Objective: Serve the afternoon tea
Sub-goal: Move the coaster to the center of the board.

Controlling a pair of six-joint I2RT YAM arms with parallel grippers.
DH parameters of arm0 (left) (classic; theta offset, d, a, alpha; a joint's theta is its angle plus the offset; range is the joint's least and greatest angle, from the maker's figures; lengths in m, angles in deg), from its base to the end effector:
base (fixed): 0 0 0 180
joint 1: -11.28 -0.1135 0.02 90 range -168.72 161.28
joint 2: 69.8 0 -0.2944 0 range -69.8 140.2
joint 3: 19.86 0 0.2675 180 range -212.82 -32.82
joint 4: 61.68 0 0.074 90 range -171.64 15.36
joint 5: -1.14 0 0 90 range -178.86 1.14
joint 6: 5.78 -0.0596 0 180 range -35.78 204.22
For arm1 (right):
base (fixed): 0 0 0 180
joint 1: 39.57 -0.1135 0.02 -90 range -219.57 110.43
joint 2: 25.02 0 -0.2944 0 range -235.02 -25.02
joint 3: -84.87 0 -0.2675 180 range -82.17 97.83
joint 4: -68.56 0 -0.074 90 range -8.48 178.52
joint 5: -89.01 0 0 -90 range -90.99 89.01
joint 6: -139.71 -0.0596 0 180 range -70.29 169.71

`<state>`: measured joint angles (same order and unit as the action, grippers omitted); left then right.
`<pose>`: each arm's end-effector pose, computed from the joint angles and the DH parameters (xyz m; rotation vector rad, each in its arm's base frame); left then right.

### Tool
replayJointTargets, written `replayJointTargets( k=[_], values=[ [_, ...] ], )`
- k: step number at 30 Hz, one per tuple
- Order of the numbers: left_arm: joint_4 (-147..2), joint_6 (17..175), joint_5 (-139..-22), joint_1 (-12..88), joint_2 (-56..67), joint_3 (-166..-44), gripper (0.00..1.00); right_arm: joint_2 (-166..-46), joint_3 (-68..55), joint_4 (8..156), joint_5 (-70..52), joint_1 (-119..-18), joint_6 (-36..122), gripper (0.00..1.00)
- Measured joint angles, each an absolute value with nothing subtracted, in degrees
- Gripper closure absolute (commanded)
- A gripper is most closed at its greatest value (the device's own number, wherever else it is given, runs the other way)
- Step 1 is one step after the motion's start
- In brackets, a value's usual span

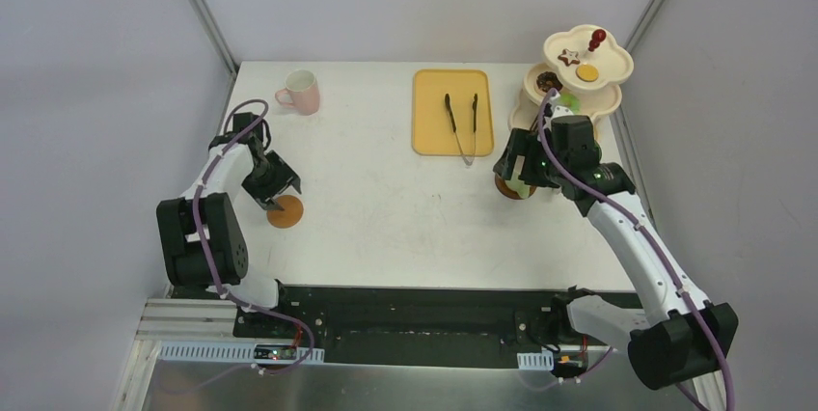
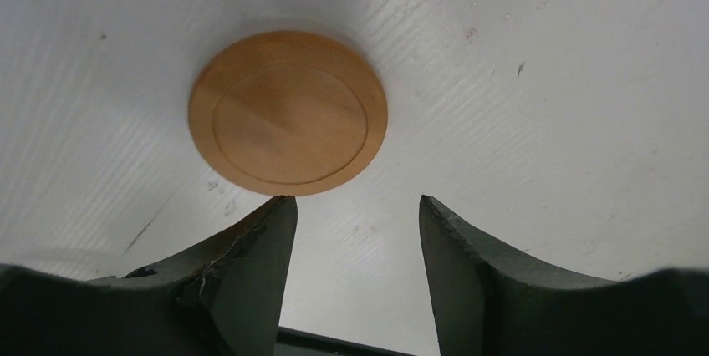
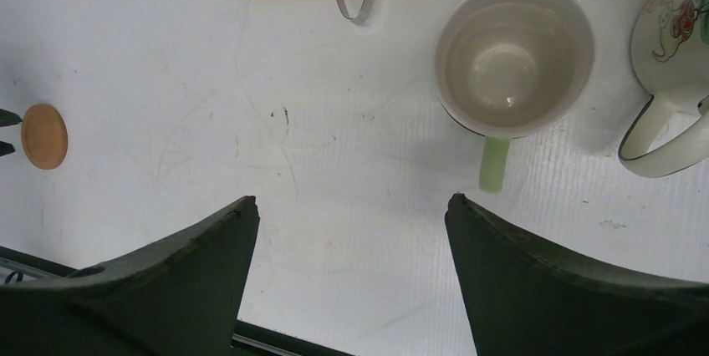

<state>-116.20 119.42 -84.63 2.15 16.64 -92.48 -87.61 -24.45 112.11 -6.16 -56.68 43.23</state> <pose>0.3075 0.0450 0.2194 -1.0312 2.5834 -0.2201 0.2449 0.0810 0.3351 -0.2554 2.1913 0.3299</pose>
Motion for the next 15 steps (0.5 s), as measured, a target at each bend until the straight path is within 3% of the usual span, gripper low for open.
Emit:
replayJointTargets(
  k=[10,15],
  values=[
    [-106.2,122.2,-76.8,1.2,22.8,-87.0,0.47,-84.6,-24.2,113.6,-6.1,-56.7,42.0,0.15],
    [-101.8,125.8,-74.6,12.9,22.6,-86.0,0.46,-84.3,-23.6,114.0,-5.8,-56.7,41.0,0.15]
  ],
)
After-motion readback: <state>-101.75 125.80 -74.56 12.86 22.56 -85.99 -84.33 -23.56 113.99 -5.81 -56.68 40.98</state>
